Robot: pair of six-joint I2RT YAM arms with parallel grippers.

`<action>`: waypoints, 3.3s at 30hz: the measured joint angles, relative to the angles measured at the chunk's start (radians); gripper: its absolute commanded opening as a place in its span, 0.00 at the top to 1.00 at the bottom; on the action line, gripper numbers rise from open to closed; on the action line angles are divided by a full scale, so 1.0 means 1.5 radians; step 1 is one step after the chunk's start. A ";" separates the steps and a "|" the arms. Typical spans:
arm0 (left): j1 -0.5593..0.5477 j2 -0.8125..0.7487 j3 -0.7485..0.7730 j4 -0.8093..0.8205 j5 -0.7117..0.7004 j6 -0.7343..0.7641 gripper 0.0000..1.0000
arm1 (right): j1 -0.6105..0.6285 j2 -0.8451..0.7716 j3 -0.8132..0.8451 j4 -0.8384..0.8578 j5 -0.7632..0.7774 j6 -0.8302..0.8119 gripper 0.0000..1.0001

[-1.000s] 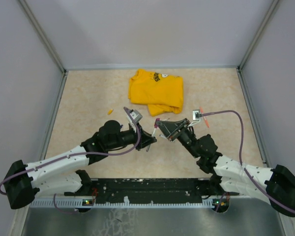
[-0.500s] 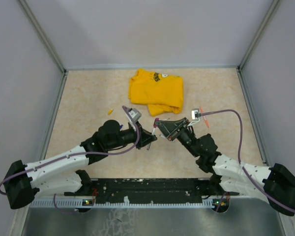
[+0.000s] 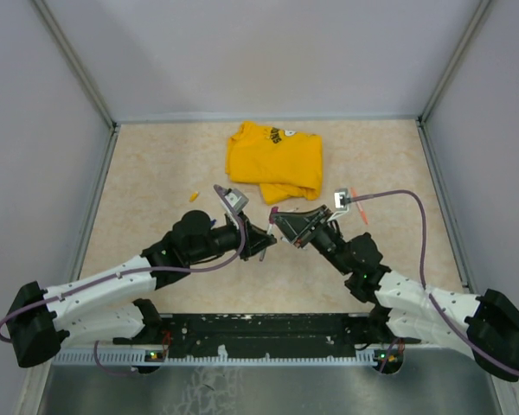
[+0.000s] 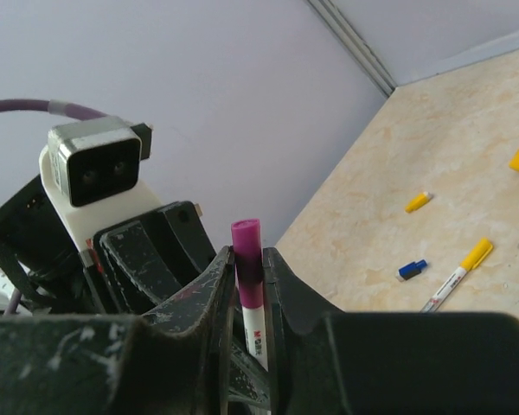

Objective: Insert the pens into the pen caps
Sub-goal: Insert the pen cap onto the pen, then press the pen cap onto the pen.

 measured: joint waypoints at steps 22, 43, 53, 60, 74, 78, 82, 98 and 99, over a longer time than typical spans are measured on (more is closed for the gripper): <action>0.000 -0.015 0.015 0.021 -0.044 0.015 1.00 | 0.004 -0.145 0.028 -0.240 -0.008 -0.082 0.70; 0.000 0.021 0.030 0.001 0.039 0.060 1.00 | -0.006 -0.053 0.297 -0.540 0.065 -0.138 0.56; 0.000 0.023 0.030 0.002 0.057 0.062 1.00 | -0.008 -0.039 0.297 -0.551 0.028 -0.131 0.70; 0.000 0.024 0.030 0.003 0.059 0.063 1.00 | -0.008 -0.041 0.297 -0.551 0.019 -0.123 0.87; -0.002 0.019 0.052 -0.007 0.027 0.077 1.00 | -0.015 -0.049 0.296 -0.522 -0.004 -0.140 1.00; -0.006 0.011 0.055 -0.016 0.018 0.082 1.00 | -0.016 -0.049 0.296 -0.514 -0.023 -0.160 1.00; -0.006 0.010 0.058 -0.021 0.017 0.088 1.00 | -0.018 -0.049 0.287 -0.496 -0.038 -0.167 1.00; -0.013 0.010 0.060 -0.067 0.029 0.092 1.00 | 0.039 -0.049 0.225 -0.432 0.003 -0.162 1.00; -0.013 0.010 0.060 -0.075 0.030 0.092 1.00 | 0.041 -0.051 0.219 -0.430 0.005 -0.161 1.00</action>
